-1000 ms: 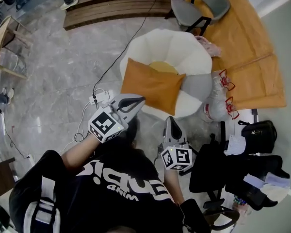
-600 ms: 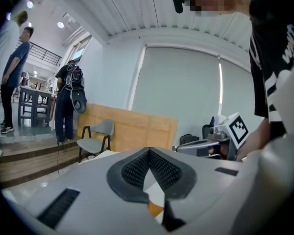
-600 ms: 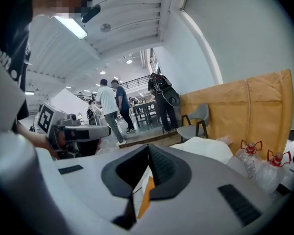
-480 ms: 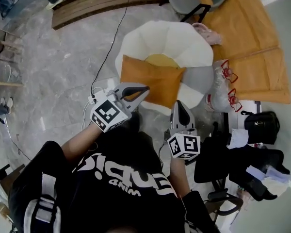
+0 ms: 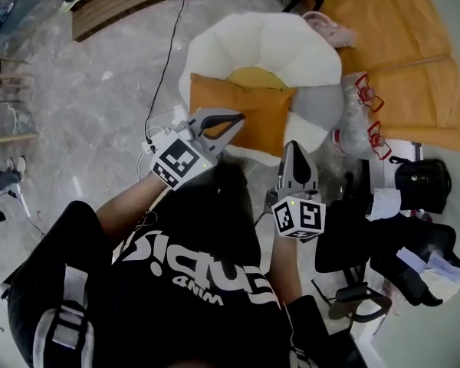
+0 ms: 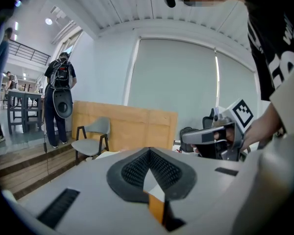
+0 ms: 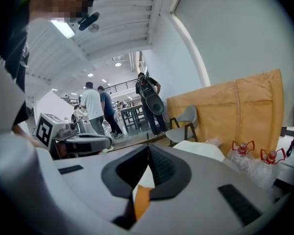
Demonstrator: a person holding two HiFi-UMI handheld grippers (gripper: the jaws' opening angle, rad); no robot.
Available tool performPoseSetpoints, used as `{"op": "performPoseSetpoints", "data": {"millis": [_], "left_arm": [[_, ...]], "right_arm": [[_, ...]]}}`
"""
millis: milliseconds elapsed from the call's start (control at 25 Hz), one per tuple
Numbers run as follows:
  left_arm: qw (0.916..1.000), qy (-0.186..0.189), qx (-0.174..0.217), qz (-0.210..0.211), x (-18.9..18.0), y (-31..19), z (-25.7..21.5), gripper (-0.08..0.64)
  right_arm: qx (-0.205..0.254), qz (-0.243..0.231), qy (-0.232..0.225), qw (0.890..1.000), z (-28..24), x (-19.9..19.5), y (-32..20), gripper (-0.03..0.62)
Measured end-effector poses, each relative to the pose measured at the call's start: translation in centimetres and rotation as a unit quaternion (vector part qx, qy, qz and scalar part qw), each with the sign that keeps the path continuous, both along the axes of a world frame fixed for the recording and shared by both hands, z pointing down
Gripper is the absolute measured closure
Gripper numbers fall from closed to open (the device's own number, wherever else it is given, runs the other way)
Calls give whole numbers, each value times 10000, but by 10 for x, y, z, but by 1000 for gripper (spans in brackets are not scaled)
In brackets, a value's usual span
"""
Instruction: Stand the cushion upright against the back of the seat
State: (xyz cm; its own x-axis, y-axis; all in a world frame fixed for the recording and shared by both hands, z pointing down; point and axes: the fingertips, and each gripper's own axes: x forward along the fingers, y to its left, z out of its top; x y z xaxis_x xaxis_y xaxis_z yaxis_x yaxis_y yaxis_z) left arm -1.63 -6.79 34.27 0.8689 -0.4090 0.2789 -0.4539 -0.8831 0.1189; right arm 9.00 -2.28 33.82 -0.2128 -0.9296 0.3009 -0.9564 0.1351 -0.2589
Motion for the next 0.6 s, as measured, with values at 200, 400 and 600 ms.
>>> {"op": "performPoseSetpoints", "data": {"millis": [200, 400, 600], "left_arm": [[9998, -157, -16, -86, 16, -15, 26, 552], [9993, -291, -204, -150, 31, -28, 58, 552], [9982, -442, -352, -210, 44, -44, 99, 552]], "right_arm": [[-156, 29, -109, 9998, 30, 18, -11, 572], [-402, -22, -278, 9988, 71, 29, -22, 572], [-644, -147, -425, 9969, 117, 34, -37, 572]]}}
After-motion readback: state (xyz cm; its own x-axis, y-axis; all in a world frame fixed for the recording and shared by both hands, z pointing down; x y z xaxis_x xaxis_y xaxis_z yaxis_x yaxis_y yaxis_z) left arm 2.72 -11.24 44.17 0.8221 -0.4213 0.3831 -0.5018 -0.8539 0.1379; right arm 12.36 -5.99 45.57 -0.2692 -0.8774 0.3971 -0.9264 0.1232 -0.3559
